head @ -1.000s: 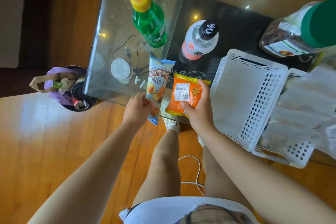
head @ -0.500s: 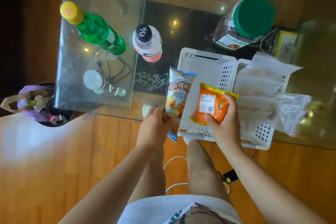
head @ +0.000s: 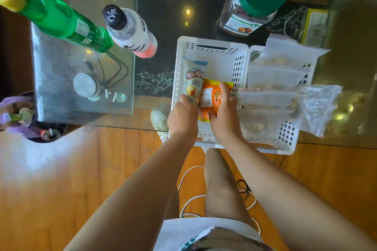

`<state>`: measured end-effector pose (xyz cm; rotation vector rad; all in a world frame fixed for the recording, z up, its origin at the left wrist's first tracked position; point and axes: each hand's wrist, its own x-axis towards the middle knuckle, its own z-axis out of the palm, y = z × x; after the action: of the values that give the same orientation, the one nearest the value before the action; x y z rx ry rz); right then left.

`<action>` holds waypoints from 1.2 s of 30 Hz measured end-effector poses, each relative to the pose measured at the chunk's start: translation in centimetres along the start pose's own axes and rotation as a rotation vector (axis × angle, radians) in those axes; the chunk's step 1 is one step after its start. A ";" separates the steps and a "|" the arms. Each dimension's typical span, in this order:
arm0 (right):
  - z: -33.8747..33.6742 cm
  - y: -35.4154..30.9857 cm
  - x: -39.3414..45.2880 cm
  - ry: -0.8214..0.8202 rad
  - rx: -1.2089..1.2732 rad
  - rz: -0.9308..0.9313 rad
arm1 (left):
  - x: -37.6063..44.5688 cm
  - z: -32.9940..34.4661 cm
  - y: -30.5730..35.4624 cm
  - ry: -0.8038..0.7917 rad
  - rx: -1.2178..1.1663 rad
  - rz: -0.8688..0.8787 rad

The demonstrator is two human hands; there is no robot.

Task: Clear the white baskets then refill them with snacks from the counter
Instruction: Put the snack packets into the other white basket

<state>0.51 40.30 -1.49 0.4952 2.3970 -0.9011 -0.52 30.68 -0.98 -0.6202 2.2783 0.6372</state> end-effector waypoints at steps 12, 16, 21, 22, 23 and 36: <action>-0.5 0.7 -2.4 -0.014 -0.145 -0.093 | -1.6 0.1 -1.4 -0.004 0.029 0.262; 0.2 1.5 -3.3 -0.092 -0.273 -0.113 | -1.0 0.4 -2.3 -0.120 0.242 0.305; 0.4 1.5 -1.3 -0.103 -0.206 -0.072 | -0.5 -0.1 -1.9 -0.138 0.090 0.243; 0.5 1.5 -0.9 -0.107 -0.181 -0.056 | -0.4 -0.1 -1.8 -0.145 0.090 0.239; 0.5 1.4 -0.6 -0.114 -0.165 -0.044 | -0.2 -0.2 -1.7 -0.145 0.088 0.236; -8.6 -3.7 1.8 -0.442 0.006 -0.120 | -1.7 -2.6 -1.0 0.077 -0.117 0.117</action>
<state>-5.73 43.87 4.83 0.1334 2.0343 -0.9552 -0.12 28.80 1.68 -0.5789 2.3749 0.8215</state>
